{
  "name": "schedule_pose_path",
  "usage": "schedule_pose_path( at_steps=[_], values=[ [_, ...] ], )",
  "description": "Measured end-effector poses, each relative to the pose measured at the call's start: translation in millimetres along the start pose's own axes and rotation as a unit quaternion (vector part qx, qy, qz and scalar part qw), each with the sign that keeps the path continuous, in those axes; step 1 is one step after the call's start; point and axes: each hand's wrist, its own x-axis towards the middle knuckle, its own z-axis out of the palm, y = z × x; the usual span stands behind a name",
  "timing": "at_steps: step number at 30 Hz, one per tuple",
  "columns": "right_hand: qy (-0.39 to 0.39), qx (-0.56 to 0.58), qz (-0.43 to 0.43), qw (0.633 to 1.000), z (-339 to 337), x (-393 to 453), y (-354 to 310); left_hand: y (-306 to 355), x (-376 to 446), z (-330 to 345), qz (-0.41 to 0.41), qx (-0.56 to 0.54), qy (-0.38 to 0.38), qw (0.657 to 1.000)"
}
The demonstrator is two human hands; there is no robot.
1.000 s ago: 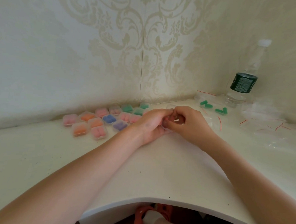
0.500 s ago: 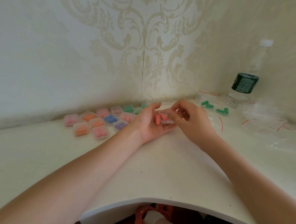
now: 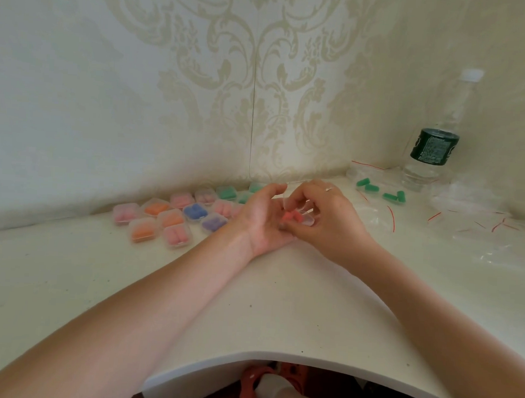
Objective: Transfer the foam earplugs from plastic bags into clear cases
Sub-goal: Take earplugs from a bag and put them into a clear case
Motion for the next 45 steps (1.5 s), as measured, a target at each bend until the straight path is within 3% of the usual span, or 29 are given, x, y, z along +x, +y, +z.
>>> schedule_pose_path(
  at_steps=[4,7,19,24,38,45],
  values=[
    [0.058,0.131,0.065,0.988,-8.5,1.6,-4.0,0.2,-3.8,0.9,0.004,-0.020,-0.049,0.999],
    [0.113,0.161,0.096,0.976,-19.4,5.1,1.4,-0.3,-5.6,2.4,0.011,-0.026,-0.063,0.998],
    [0.012,0.210,0.142,0.967,-28.5,2.0,6.7,-3.1,9.0,-8.1,0.016,0.029,-0.089,0.996],
    [0.014,0.216,0.158,0.963,-29.9,3.0,8.3,-1.8,2.5,-3.7,0.003,0.012,-0.088,0.996],
    [-0.019,0.143,0.118,0.982,-30.7,1.0,6.9,-1.7,2.9,-5.6,0.026,0.125,-0.071,0.989],
    [0.009,0.147,0.132,0.980,-31.2,2.2,7.1,1.0,-3.0,-1.1,0.013,0.050,-0.095,0.994]
  ],
)
